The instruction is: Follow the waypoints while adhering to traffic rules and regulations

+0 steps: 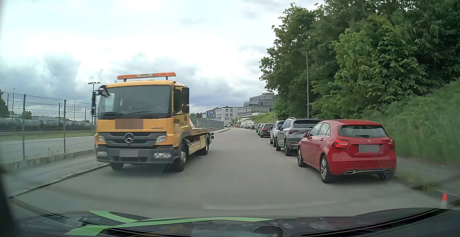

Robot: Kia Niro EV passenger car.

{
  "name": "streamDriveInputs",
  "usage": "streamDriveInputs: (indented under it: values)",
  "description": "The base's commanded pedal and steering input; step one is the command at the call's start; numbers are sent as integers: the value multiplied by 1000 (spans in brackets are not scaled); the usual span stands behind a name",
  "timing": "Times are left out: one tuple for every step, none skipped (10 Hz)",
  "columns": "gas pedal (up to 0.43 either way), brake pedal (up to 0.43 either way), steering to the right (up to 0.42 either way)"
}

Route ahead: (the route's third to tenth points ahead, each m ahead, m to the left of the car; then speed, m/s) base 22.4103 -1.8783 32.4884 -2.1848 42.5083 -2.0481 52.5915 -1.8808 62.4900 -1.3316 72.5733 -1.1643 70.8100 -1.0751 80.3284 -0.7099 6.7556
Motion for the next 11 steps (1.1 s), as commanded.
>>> streamDriveInputs:
  values:
    - [67,0,0]
    - [67,0,0]
    - [67,0,0]
    - [59,0,0]
    - [59,0,0]
    - [59,0,0]
    - [59,0,0]
    - [59,0,0]
    - [47,0,0]
    - [47,0,0]
    - [47,0,0]
